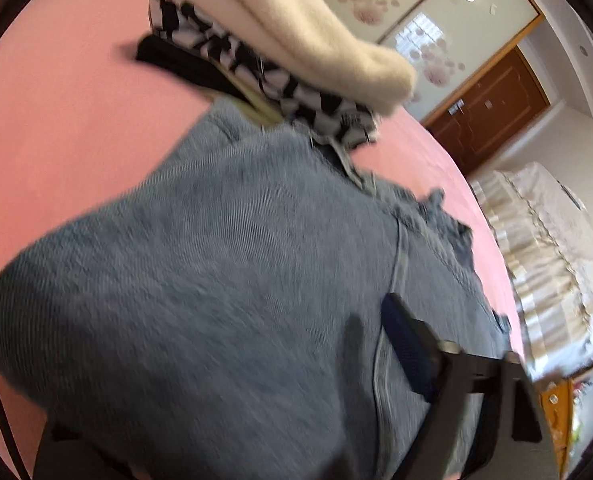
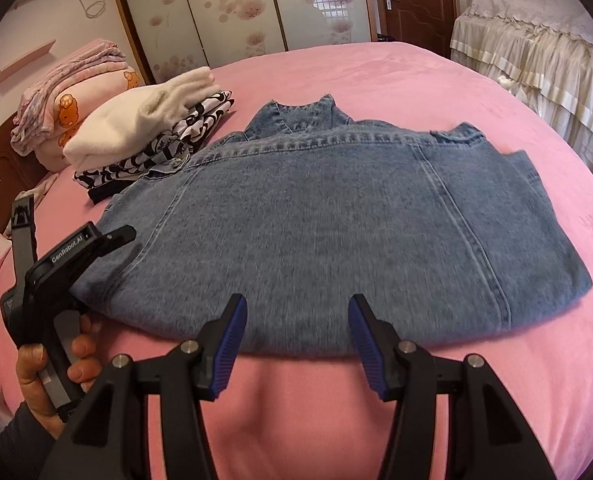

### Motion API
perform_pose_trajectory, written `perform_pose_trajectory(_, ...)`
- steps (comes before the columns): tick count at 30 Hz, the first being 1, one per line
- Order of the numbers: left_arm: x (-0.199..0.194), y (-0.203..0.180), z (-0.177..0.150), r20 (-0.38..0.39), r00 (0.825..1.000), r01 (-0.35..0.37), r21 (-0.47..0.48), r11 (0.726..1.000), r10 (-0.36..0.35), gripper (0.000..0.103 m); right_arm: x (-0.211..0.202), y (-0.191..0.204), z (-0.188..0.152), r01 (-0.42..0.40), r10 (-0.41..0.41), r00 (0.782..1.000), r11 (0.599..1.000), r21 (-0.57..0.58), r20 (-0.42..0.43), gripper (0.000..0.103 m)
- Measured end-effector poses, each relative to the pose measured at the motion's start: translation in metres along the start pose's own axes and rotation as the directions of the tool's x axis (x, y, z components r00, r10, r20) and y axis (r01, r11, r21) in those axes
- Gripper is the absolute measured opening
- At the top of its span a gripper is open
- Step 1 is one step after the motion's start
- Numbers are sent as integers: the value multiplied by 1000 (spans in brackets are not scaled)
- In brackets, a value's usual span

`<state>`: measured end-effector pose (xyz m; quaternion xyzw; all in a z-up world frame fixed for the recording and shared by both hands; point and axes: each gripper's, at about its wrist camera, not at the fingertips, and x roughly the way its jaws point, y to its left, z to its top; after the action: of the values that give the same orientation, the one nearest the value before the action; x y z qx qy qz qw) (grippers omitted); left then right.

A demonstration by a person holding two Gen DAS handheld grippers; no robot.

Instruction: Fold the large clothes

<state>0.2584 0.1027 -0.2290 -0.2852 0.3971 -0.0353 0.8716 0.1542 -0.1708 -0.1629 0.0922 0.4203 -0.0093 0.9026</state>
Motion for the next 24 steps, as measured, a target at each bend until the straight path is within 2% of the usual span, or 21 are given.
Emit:
perform_pose_trajectory(1, 1, -3, 5, 19, 999, -35, 14, 999, 34, 45, 3, 1, 5, 7, -7, 1000, 1000, -10, 9, 53)
perform_pose_trajectory(2, 2, -5, 8, 29, 998, -49, 26, 998, 49, 29, 7, 3, 10, 16, -16, 1000, 1000, -24, 20, 53)
perform_pose_trajectory(4, -4, -12, 10, 44, 997, -61, 44, 997, 59, 26, 16, 7, 21, 53, -51, 998, 997, -54, 35, 52)
perform_pose_trajectory(7, -16, -34, 10, 96, 990, -116, 134, 984, 104, 23, 34, 14, 38, 108, -104, 994, 988, -115, 42, 26)
perform_pose_trajectory(8, -24, -38, 9, 109, 988, -124, 151, 981, 108, 23, 43, 15, 42, 111, -109, 994, 985, -136, 24, 12)
perform_pose_trajectory(9, -30, -48, 10, 127, 986, -133, 173, 976, 112, 23, 54, 17, 45, 116, -118, 993, 982, -151, -6, 8)
perform_pose_trajectory(12, -51, -74, 8, 161, 984, -118, 230, 966, 82, 21, 88, 14, 41, 89, -113, 985, 981, -174, -129, 4)
perform_pose_trajectory(13, -58, -86, 7, 179, 981, -120, 262, 957, 74, 20, 93, 14, 38, 84, -109, 985, 980, -179, -131, 4)
perform_pose_trajectory(14, -66, -99, 5, 202, 978, -119, 298, 947, 59, 11, 95, 13, 37, 79, -103, 986, 981, -179, -131, 4)
perform_pose_trajectory(18, -81, -151, -2, 229, 973, -133, 412, 902, 39, 10, 93, -3, 39, 14, -29, 988, 995, -101, -151, 4)
perform_pose_trajectory(22, -90, -207, -18, 224, 974, -83, 506, 859, -38, 9, 79, -31, 42, -110, 118, 978, 993, 52, -174, 3)
perform_pose_trajectory(23, -91, -224, -25, 210, 975, -55, 527, 848, -67, 9, 68, -42, 40, -126, 139, 978, 988, 89, -158, 3)
perform_pose_trajectory(24, -91, -236, -31, 199, 976, -36, 543, 839, -87, 9, 57, -51, 39, -113, 127, 983, 988, 106, -137, 3)
